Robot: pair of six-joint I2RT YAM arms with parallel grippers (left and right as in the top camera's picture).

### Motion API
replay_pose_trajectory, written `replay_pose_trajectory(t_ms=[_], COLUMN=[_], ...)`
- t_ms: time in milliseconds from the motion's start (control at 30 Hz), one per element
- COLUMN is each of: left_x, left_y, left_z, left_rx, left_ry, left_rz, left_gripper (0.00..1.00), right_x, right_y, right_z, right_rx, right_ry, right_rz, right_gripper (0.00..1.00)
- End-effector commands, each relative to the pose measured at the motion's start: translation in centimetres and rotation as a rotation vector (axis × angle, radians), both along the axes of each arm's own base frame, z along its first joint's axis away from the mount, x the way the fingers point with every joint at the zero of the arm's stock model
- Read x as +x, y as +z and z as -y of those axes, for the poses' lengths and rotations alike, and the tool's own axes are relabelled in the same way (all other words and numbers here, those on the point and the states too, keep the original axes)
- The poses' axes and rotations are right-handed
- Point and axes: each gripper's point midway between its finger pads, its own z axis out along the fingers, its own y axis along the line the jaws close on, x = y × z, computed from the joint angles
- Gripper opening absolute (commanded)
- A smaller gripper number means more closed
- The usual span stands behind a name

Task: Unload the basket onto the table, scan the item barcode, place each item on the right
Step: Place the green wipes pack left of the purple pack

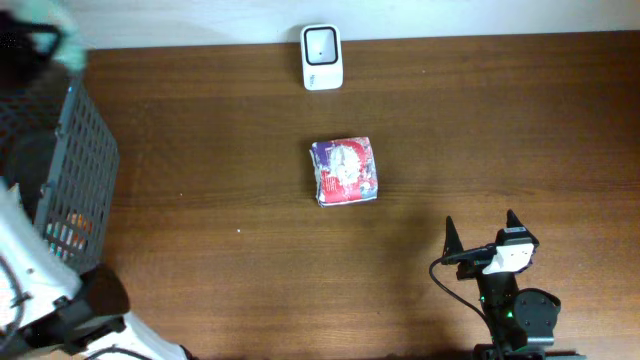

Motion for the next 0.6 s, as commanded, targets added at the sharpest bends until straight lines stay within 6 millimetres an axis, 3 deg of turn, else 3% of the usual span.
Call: replay_pose_trajectory(t_ms=[0,133,200,267,367,433,500,533,567], left_x=[1.3,1.8,1.6,2.0,1.8,1.7,0.6,0.2,-0.1], left_y=[-4.1,-13.7,-18.8,-23.0,-28.9,-31.7,-33.6,-34.0,-34.1], left_z=[7.1,13.3,17.6,19.9,20.9,22.5,23.8,24.4,25.1], left_rx=[0.058,0.326,0.376,0.427,0.453,0.451,0.429,0.435,0.439], left_ry=[-0.089,-0.119,-0.211,-0.234,-0.103,-0.131,-0.128,-0.144,-0.159], left_rz=[-0.137,-0.372,-0.424,-0.429,-0.460,-0.424,-0.440,-0.441,-0.439], left_gripper=[0.00,0.00,0.00,0.00,0.06,0.19,0.23,0.41,0.66], right_x=[0.0,0.0,0.0,0.0,0.0,0.0,0.0,0.0,0.0], right_y=[-0.3,-0.3,-0.3,-0.3,-0.3,-0.3,-0.3,-0.3,-0.3], right_z=[0.0,0.0,0.0,0.0,0.0,0.0,0.0,0.0,0.0], right_rx=[-0.006,-0.006,-0.006,-0.006,-0.006,-0.006,-0.006,-0.006,-0.006], right_ry=[-0.003,-0.003,-0.003,-0.003,-0.003,-0.003,-0.003,-0.003,-0.003], right_rz=[-0.005,-0.005,-0.005,-0.005,-0.005,-0.005,-0.005,-0.005,-0.005], right_gripper=[0.99,0.99,0.99,0.99,0.99,0.99,0.99,0.99,0.98])
